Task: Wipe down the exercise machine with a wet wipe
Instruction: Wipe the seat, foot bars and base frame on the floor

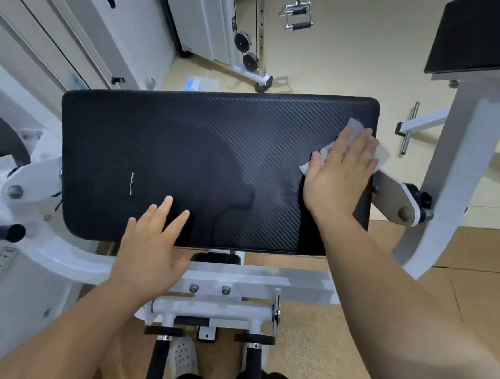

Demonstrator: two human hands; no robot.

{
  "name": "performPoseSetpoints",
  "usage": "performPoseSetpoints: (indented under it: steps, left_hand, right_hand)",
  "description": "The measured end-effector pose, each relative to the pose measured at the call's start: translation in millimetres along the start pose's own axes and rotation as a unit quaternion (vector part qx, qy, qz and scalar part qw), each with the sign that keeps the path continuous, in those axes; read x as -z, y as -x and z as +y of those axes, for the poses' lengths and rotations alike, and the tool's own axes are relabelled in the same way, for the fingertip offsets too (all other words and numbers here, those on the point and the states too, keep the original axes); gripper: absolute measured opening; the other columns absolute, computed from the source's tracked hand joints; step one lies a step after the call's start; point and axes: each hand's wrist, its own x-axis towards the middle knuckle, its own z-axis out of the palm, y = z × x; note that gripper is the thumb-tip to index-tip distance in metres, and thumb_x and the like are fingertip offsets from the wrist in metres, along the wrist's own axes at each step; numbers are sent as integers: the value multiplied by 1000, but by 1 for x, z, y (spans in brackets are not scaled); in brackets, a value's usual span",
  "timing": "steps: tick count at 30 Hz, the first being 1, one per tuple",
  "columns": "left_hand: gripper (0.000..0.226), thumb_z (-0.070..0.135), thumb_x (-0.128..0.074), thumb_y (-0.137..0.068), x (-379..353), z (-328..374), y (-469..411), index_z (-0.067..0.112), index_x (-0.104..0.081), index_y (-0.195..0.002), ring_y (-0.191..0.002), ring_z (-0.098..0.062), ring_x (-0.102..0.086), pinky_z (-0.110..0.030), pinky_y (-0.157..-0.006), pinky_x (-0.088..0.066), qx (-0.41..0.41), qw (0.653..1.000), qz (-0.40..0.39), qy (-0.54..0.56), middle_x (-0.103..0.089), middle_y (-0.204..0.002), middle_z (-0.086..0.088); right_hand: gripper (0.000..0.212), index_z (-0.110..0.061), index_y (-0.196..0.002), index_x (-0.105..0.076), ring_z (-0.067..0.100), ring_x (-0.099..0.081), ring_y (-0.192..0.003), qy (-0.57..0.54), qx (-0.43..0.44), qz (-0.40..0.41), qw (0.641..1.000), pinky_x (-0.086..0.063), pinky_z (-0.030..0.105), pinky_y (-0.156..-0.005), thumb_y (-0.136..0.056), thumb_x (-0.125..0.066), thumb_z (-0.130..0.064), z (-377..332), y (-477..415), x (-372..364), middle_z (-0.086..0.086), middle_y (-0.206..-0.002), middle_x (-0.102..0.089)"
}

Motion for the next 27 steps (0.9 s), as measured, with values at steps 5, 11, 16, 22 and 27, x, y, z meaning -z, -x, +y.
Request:
performPoseSetpoints:
  steps: [5, 11, 16, 22, 27]
  left_hand:
    - [79, 41, -77, -76, -25, -22, 46, 17, -52, -147, -138, -39, -43, -59, -107, -44, 23, 999, 27, 17, -36, -159, -17]
    - [67, 43, -75, -78, -64, -39, 96, 19, -60, -138, -126, -33, -54, -52, -104, -49, 10, 1000, -12, 24, -55, -141, -12]
    - [54, 51, -48, -88, -99, -62, 130, 28, -57, -135, -113, -19, -54, -38, -94, -49, 8, 991, -124, 41, -57, -123, 5]
    - [44, 56, -39, -99, -144, -96, 168, 26, -58, -127, -114, -18, -52, -34, -91, -48, 10, 984, -174, 50, -57, -119, 5]
    - [48, 59, -31, -101, -181, -112, 187, 27, -57, -125, -113, -19, -53, -36, -91, -47, 15, 977, -195, 83, -56, -118, 4]
  right_hand:
    - [62, -6, -162, -20, 36, -13, -156, 47, 290, -77, 953, -10, 53, -127, -108, -34, -34, -40, 107, -49, 15, -171, -14]
    - [59, -7, -161, -27, 31, -13, -158, 23, 310, -149, 939, -12, 52, -128, -110, -19, -34, -49, 178, -63, 11, -171, -19]
    - [58, -9, -162, -22, 26, -4, -160, -9, 320, -193, 927, -3, 46, -129, -111, -14, -36, -47, 228, -67, 8, -171, -12]
    - [57, -11, -162, -19, 25, -4, -160, -24, 254, -238, 937, -5, 42, -130, -111, -14, -37, -56, 313, -73, 6, -170, -12]
    - [56, -5, -161, -27, 29, -12, -158, -2, 262, -275, 925, -13, 45, -129, -111, -25, -32, -80, 347, -93, 12, -169, -21]
